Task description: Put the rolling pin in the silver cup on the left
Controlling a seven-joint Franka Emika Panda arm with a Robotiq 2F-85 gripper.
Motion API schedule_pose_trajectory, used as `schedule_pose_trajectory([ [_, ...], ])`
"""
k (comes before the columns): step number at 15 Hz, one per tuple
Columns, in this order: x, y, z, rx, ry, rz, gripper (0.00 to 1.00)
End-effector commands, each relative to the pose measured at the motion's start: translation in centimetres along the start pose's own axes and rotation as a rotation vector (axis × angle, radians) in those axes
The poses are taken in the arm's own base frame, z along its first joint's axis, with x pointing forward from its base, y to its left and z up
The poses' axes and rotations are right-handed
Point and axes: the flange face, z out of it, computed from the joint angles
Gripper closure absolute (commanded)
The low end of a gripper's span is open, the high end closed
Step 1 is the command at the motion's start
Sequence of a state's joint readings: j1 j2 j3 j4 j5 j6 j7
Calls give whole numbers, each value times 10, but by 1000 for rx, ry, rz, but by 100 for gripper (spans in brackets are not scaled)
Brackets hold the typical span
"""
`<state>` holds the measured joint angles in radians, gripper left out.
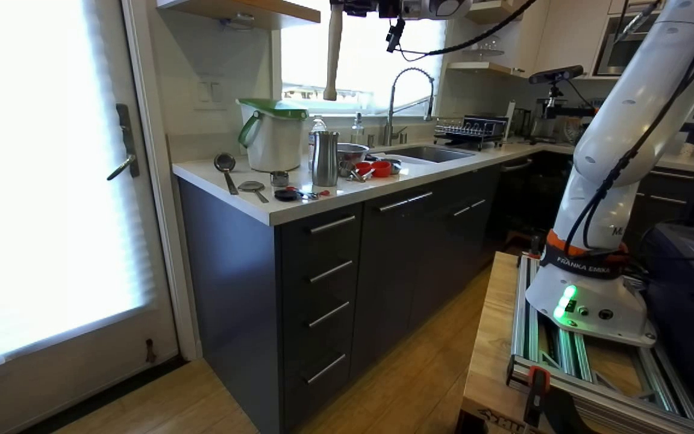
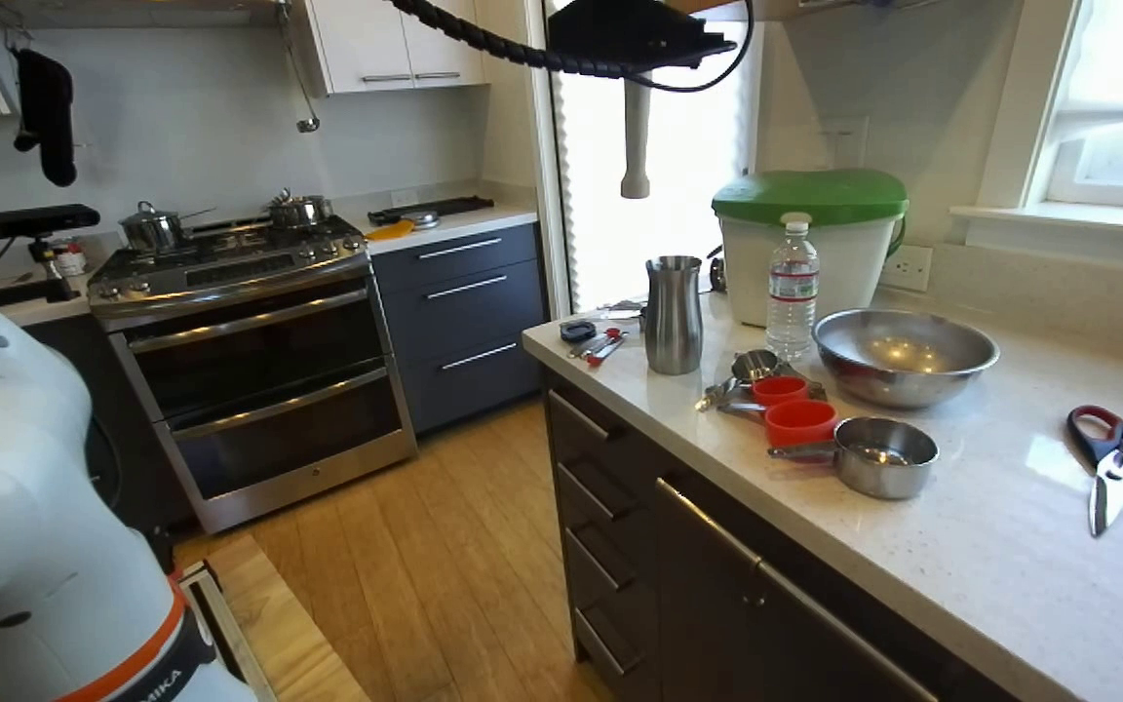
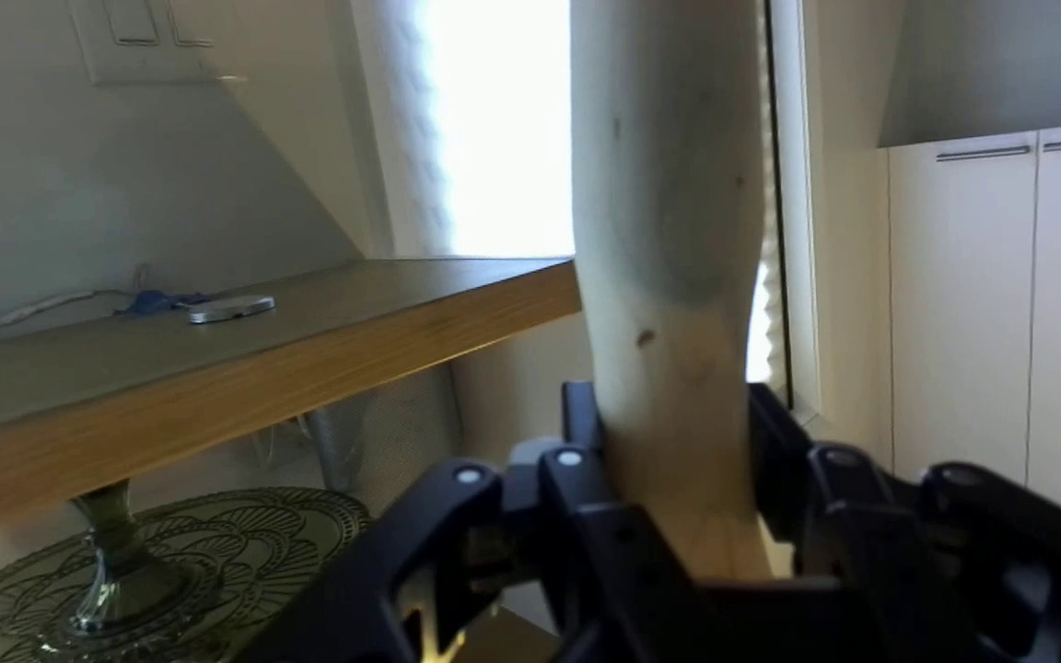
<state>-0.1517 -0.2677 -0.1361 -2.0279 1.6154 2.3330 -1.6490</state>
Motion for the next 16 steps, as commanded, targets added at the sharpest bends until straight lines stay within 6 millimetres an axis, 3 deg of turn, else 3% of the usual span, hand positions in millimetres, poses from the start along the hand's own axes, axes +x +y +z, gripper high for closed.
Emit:
schedule_pose_trajectory([
  [1, -23, 0, 0, -44, 19, -41, 84],
  [6, -49, 6, 3, -149, 7, -59, 84],
  [16, -73, -8, 22, -234, 21, -106, 84],
])
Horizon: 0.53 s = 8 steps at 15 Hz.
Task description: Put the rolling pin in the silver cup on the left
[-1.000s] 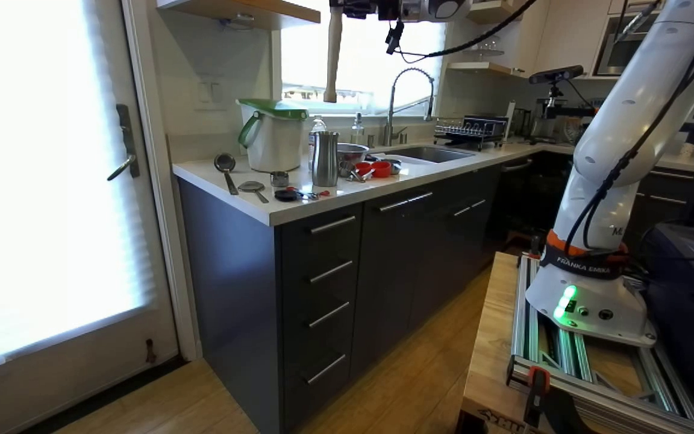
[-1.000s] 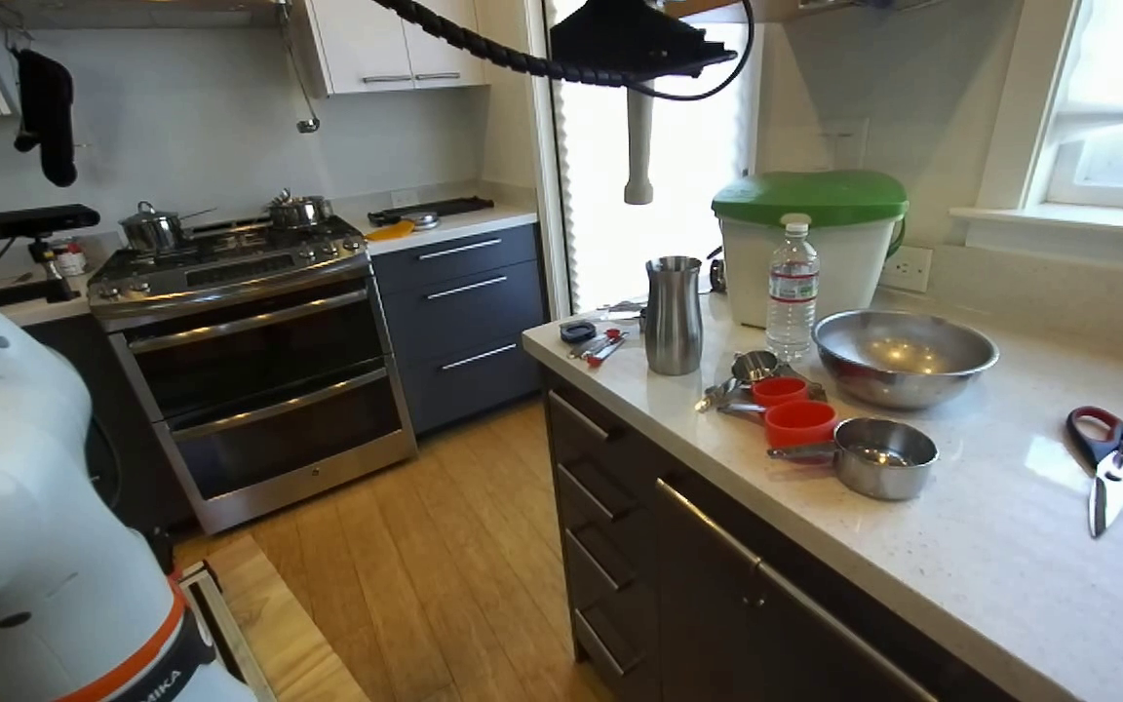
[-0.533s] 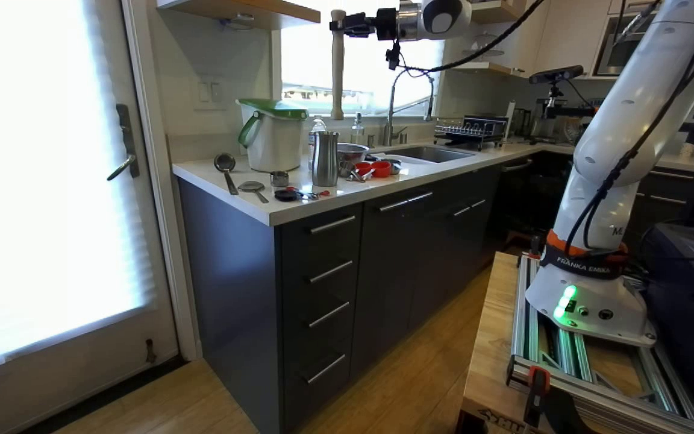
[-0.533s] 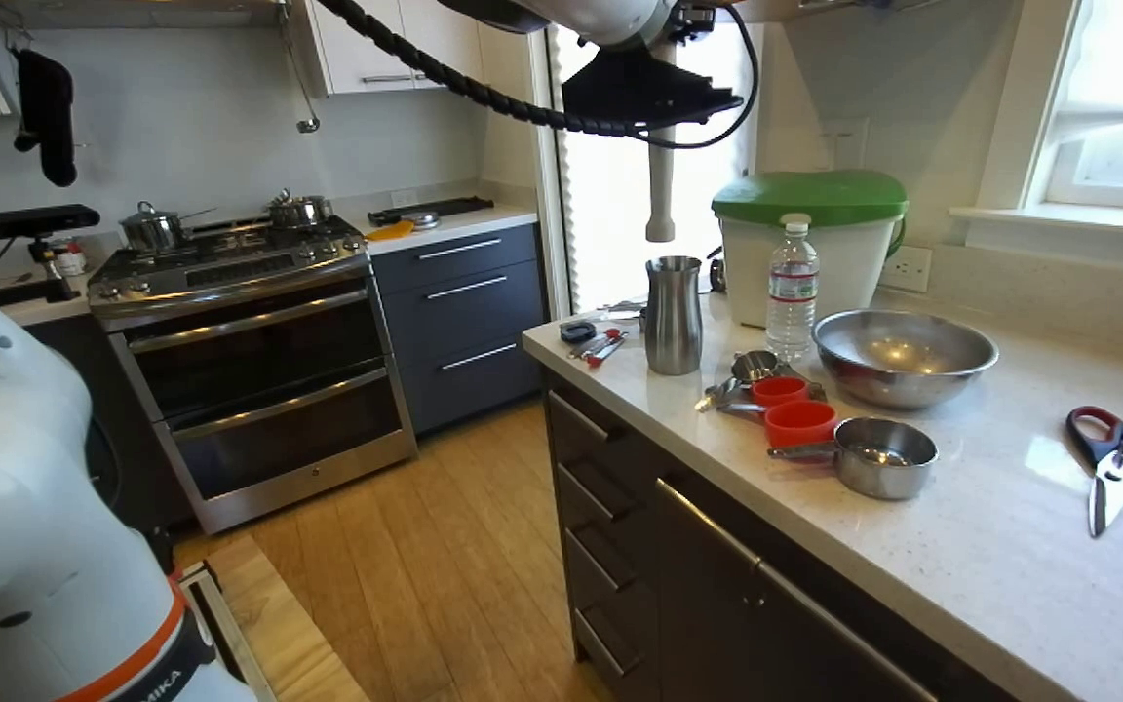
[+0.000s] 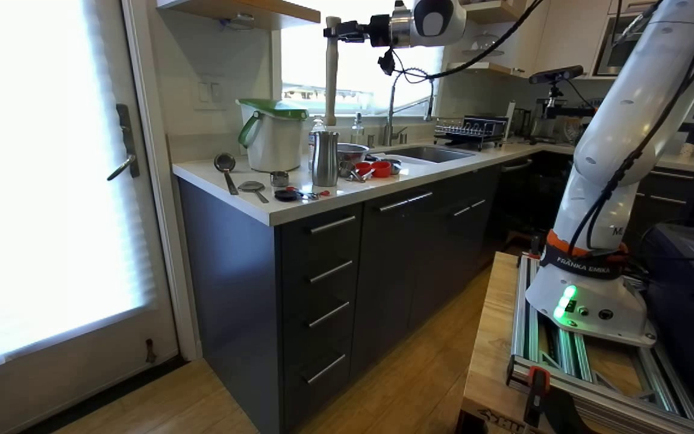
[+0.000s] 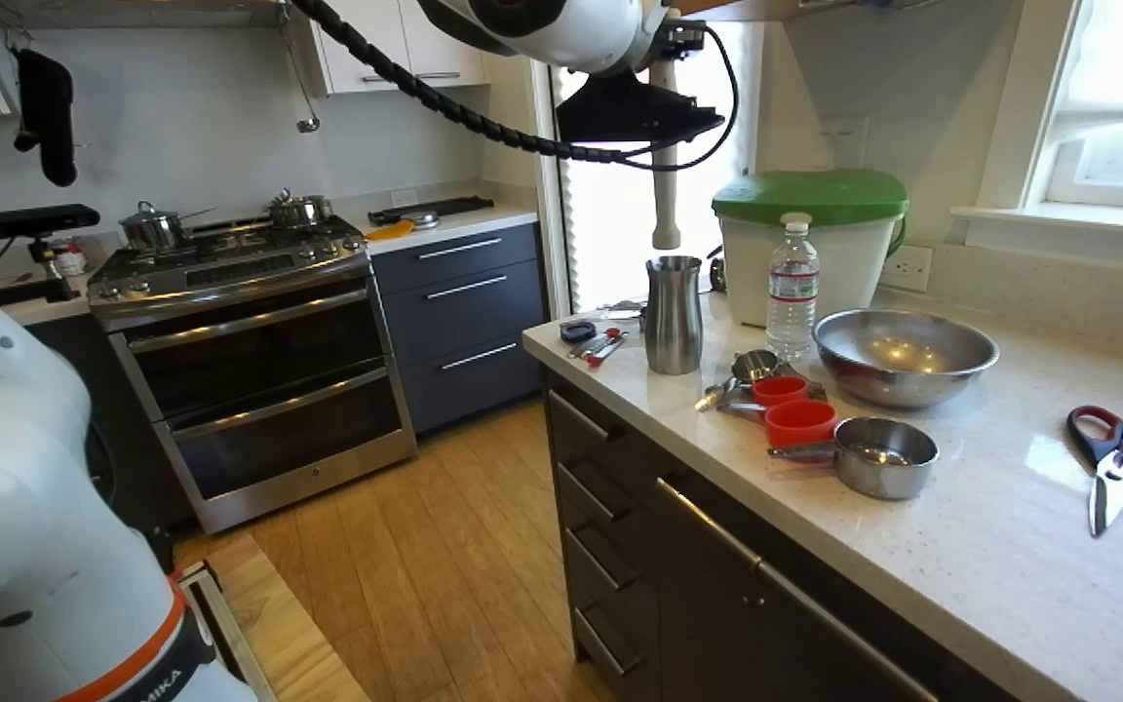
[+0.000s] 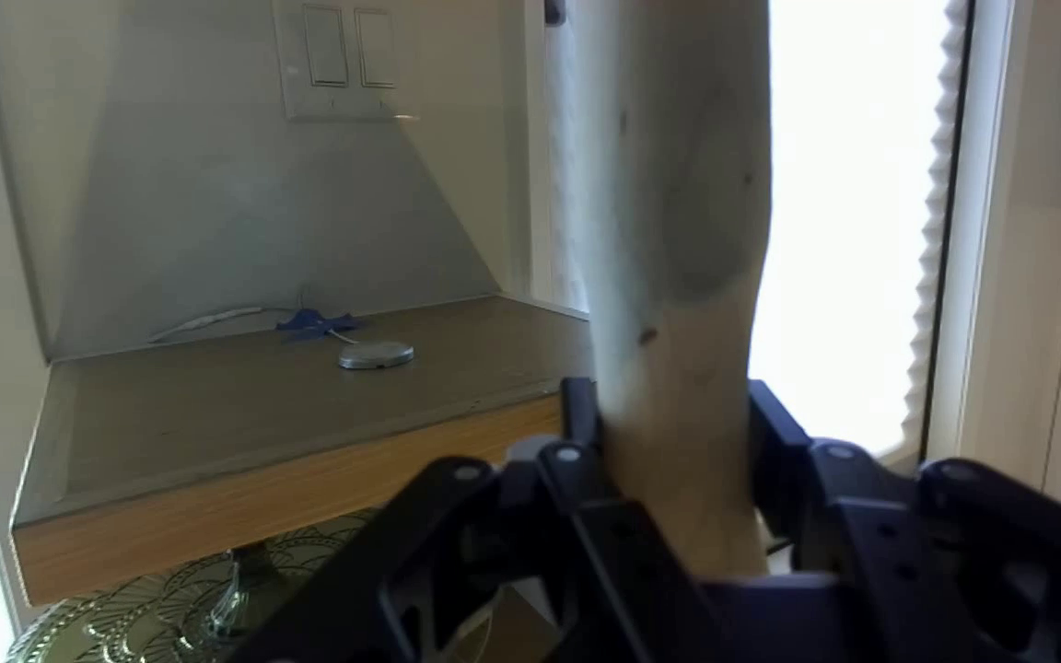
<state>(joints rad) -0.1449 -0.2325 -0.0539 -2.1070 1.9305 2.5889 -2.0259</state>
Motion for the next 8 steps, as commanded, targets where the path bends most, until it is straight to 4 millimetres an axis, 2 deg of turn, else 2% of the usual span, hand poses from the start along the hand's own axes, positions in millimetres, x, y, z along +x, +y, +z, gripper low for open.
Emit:
schedule_pose_trajectory([
  [1, -9, -7, 1, -24, 4, -30, 84],
  [3, -13, -8, 2, -29, 1, -43, 84],
  [4, -8, -4, 4, -12, -3, -30, 59],
  [8, -14, -5, 5, -13, -9, -37, 59],
])
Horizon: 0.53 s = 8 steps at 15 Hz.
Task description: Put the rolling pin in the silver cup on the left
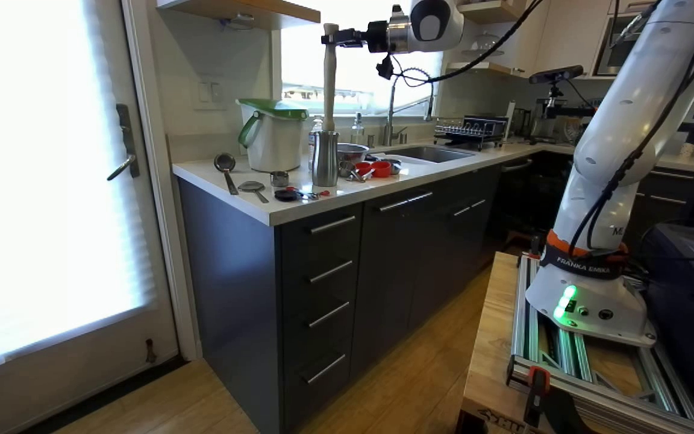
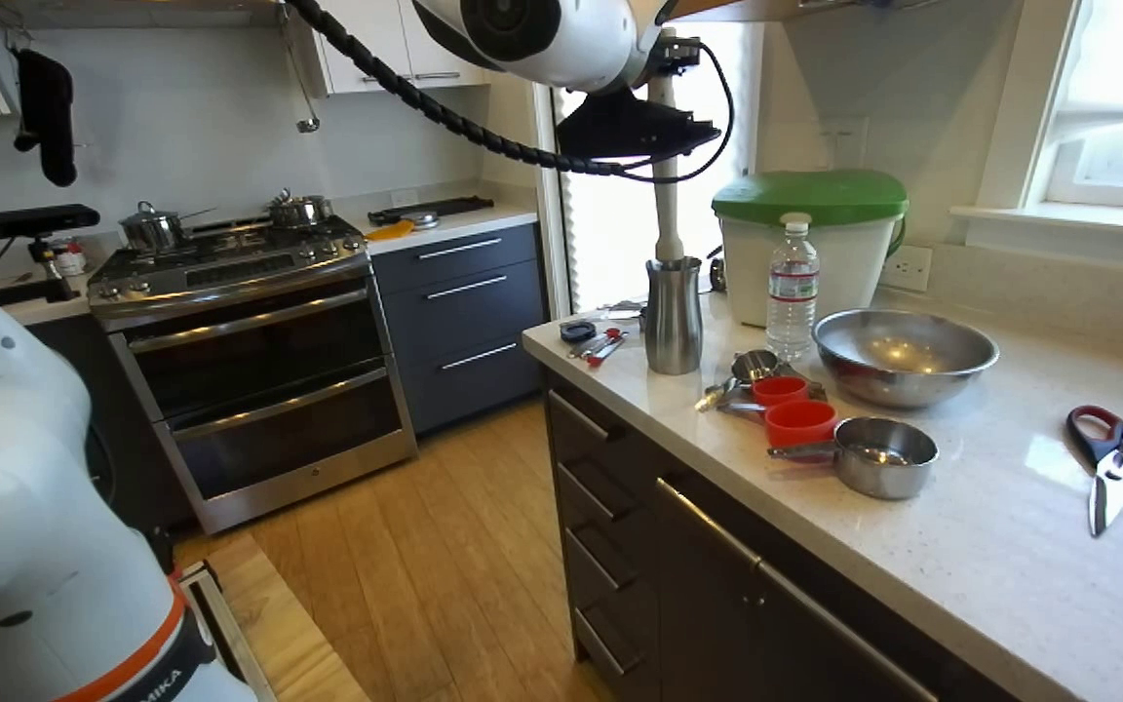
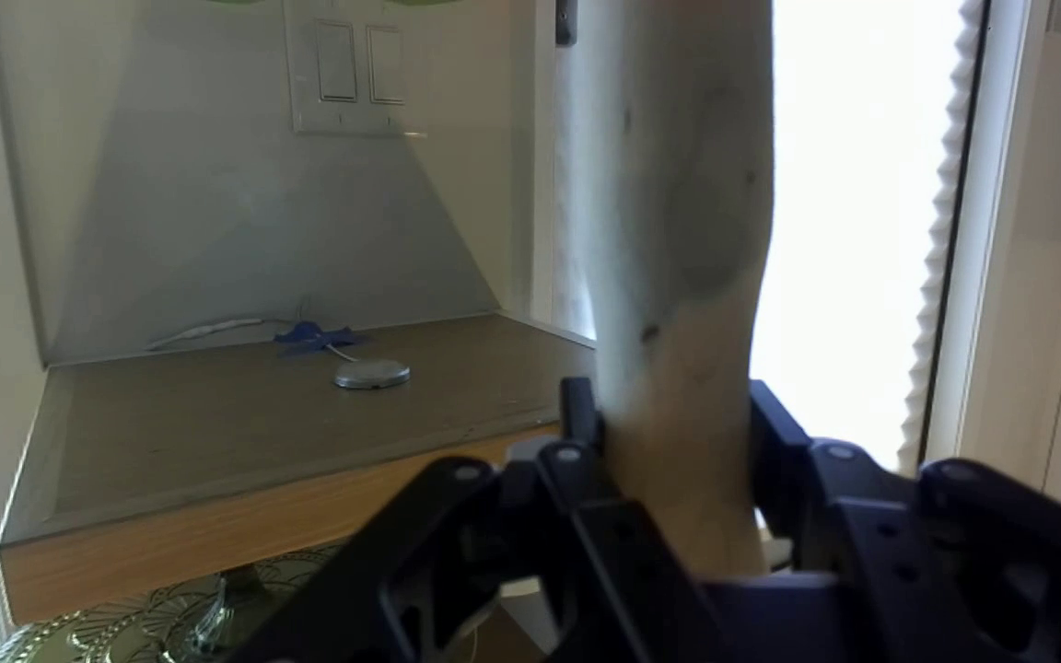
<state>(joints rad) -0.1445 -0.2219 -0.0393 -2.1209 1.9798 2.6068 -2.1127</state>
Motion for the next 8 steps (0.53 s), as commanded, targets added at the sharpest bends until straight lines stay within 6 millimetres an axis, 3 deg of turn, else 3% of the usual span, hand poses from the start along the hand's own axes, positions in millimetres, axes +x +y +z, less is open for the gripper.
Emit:
schedule_pose_trajectory([
  [1, 0, 0, 0, 0, 0, 0, 59],
  [4, 0, 0, 0, 0, 0, -1, 59],
  [5, 0, 0, 0, 0, 0, -1, 84],
  [8, -7, -2, 3, 1, 0, 14, 84],
])
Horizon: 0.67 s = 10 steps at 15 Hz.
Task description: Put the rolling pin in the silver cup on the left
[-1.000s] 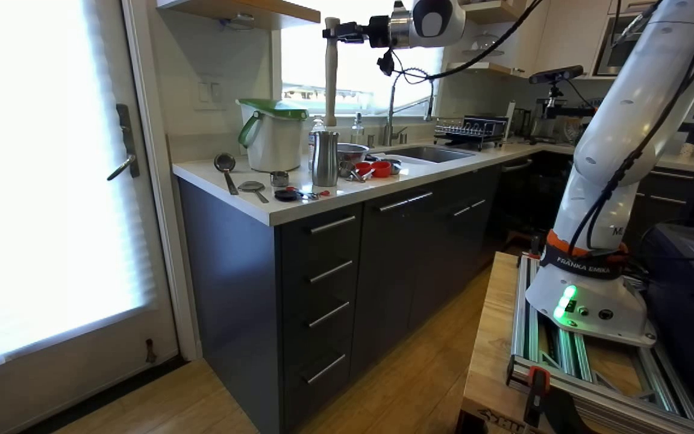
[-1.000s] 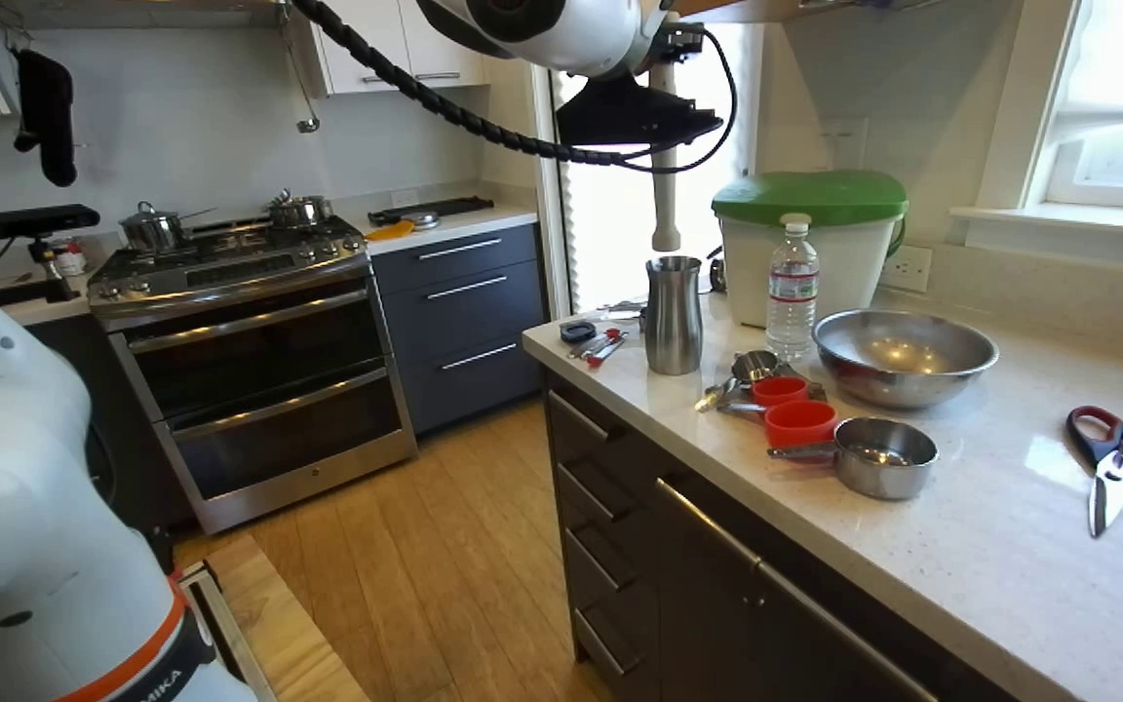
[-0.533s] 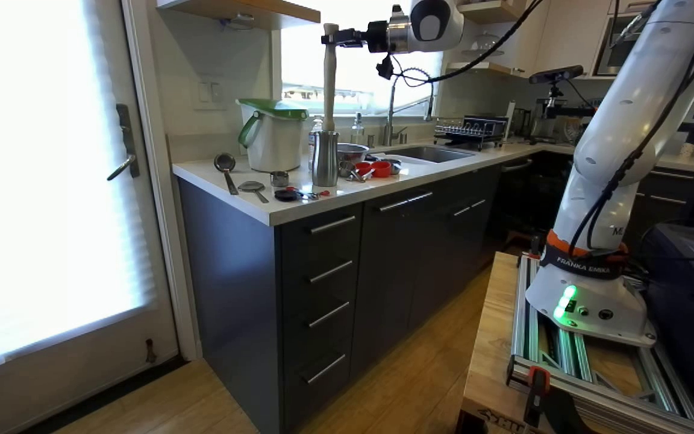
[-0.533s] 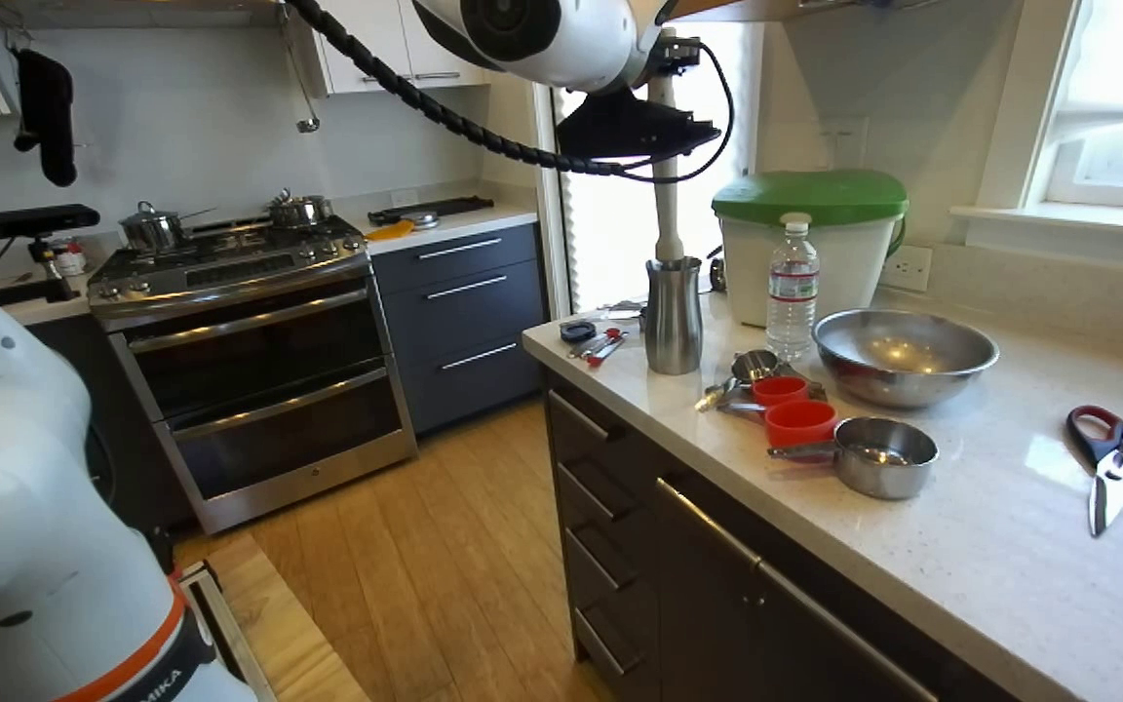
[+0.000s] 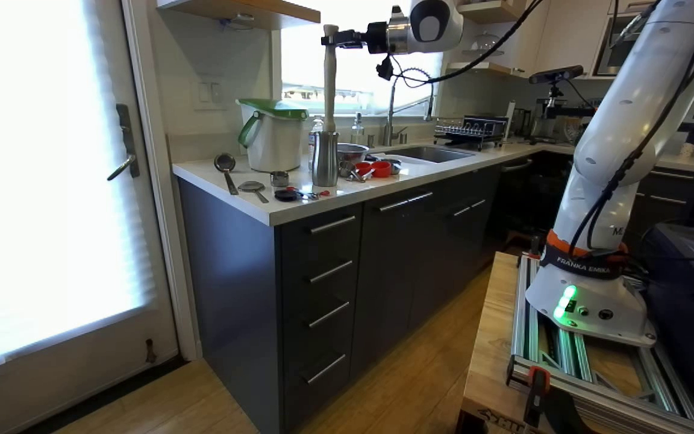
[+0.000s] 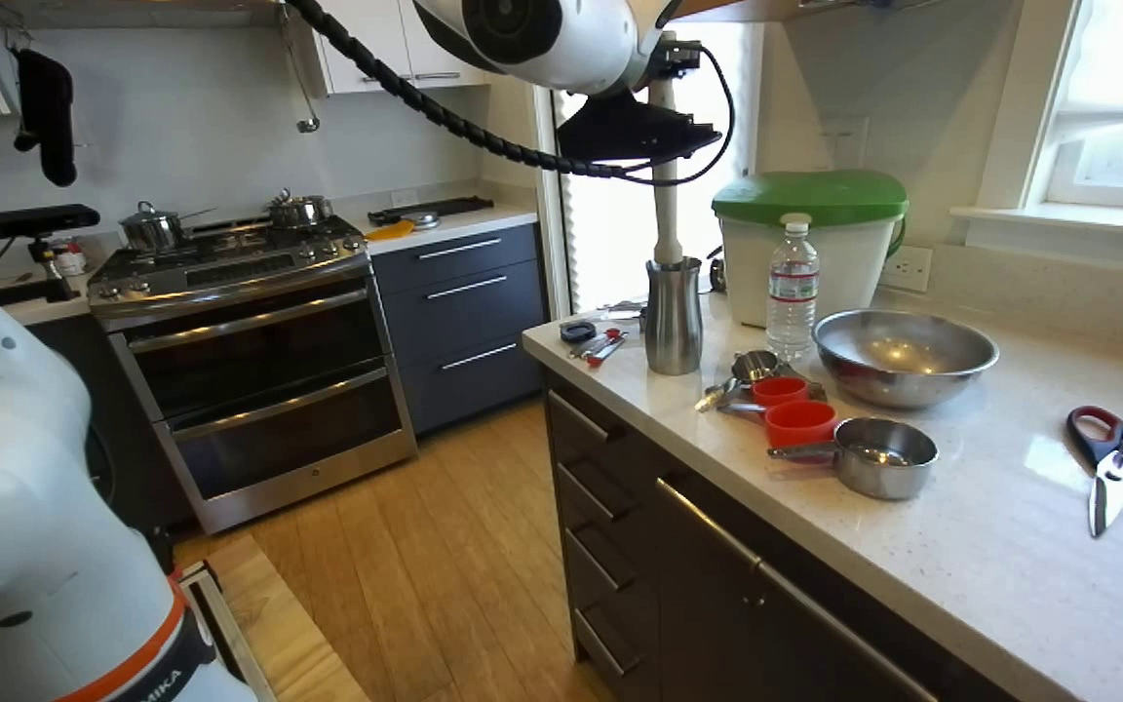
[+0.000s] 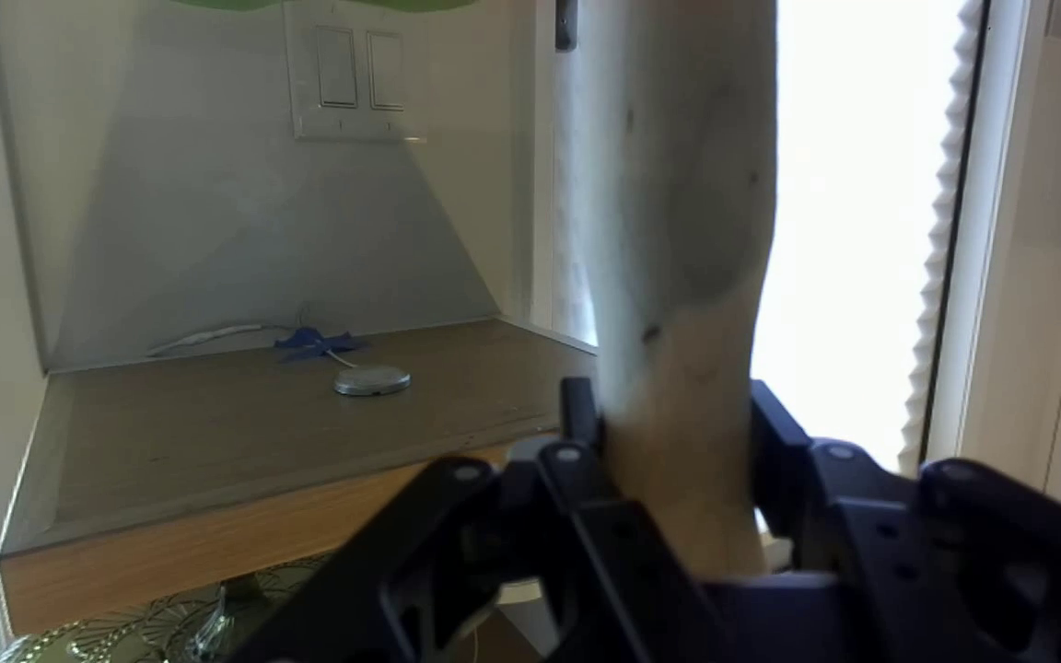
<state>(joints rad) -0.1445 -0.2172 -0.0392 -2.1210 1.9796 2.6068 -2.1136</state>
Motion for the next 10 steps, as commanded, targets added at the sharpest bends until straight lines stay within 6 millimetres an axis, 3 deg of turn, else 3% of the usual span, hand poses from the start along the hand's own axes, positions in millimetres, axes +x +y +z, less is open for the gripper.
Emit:
schedule_pose_trajectory([
  [1, -6, -2, 3, -2, 2, 14, 84],
  [6, -19, -7, 10, -7, -6, 26, 84],
  [10, -41, -13, 20, -11, -22, 26, 84],
])
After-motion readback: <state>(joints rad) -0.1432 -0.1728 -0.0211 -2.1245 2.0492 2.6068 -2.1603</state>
